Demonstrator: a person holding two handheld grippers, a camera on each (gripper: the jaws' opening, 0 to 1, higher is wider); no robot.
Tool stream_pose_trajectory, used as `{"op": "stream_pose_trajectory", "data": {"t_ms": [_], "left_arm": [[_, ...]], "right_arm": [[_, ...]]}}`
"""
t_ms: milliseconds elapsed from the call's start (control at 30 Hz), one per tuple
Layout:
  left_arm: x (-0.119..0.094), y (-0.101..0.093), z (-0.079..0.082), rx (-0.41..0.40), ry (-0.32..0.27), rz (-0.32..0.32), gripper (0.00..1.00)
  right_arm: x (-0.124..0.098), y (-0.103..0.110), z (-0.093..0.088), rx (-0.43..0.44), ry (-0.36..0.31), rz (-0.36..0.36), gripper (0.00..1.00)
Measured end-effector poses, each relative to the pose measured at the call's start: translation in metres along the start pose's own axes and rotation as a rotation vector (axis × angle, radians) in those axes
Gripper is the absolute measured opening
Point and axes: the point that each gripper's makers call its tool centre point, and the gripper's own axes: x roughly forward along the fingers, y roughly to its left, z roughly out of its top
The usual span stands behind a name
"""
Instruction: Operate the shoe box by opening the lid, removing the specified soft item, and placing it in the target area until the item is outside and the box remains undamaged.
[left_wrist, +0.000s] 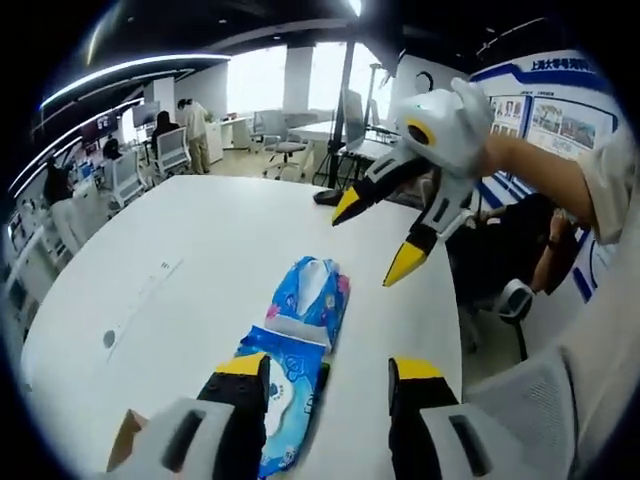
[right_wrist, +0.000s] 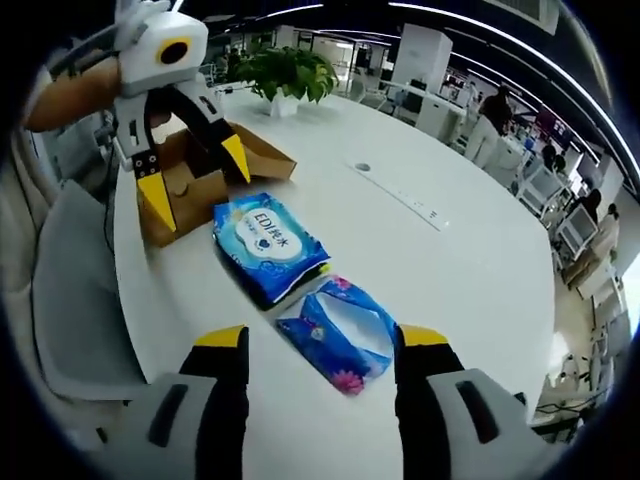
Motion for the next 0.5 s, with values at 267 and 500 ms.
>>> {"op": "stream_pose_trajectory", "data": {"t_ms": [267, 500], "left_arm": [[-0.036, 0.0, -0.016, -0.058, -0.055, 0.061, 0.57], [-0.069, 0.008, -0.029, -0.067, -0.094, 0.121, 0.63]], "right_arm": [[-0.01, 0.021, 0.004, 0.028, -0.019, -0.014, 0.64], [-0.022, 0.037, 0.014, 0.055, -0.05, -0.033, 0.73]]}}
